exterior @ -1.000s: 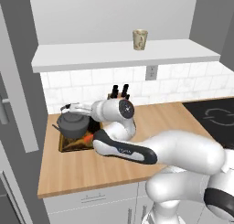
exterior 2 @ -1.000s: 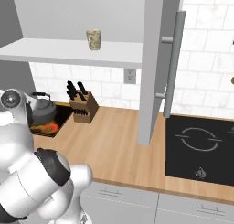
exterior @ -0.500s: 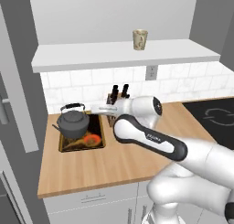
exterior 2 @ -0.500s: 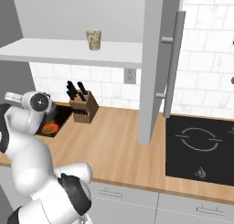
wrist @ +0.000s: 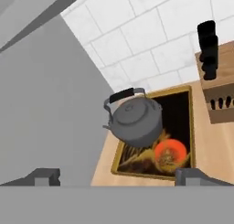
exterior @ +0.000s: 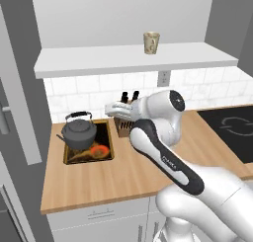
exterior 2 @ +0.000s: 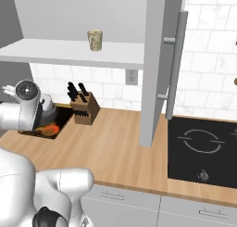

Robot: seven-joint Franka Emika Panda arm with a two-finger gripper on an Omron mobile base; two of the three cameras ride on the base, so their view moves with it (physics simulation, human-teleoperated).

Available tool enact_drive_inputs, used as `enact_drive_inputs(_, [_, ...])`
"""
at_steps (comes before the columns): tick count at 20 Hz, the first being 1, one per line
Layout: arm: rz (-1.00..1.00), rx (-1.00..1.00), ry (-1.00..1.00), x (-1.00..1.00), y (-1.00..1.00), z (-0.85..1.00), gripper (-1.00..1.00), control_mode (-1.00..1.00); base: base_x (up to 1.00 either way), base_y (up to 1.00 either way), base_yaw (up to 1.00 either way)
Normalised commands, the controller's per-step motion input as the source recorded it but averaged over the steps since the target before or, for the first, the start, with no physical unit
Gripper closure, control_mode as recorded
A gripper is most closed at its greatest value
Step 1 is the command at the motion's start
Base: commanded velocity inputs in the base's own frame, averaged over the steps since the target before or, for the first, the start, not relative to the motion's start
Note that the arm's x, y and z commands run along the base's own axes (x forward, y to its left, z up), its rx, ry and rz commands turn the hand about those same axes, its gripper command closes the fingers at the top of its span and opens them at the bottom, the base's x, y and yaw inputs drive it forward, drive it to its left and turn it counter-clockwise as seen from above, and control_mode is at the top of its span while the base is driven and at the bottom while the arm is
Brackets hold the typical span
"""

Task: Pick the kettle from the counter and place it on the tray. Then pick the mug from the cabinet and place it on the tray. Then close the cabinet doors.

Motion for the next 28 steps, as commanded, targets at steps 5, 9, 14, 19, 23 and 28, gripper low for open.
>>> enact_drive_inputs(5, [-0.15, -0.15, 0.17, -0.3, -0.27, 0.69, -1.0, -1.0, 0.0, 0.0, 0.0])
enact_drive_inputs(9, [-0.1, -0.14, 0.0, -0.57, -0.36, 0.41, -1.0, -1.0, 0.0, 0.0, 0.0])
enact_drive_inputs(14, [-0.01, -0.09, -0.15, -0.72, -0.45, 0.31, -1.0, -1.0, 0.0, 0.0, 0.0])
enact_drive_inputs(19, [0.0, 0.0, -0.13, -0.51, -0.48, 0.43, -1.0, -1.0, 0.0, 0.0, 0.0])
enact_drive_inputs(23, [0.0, -0.08, -0.15, -0.22, -0.38, 0.44, -1.0, -1.0, 0.0, 0.0, 0.0])
enact_drive_inputs(28, [0.0, -0.21, -0.26, -0.04, -0.39, 0.4, -1.0, -1.0, 0.0, 0.0, 0.0])
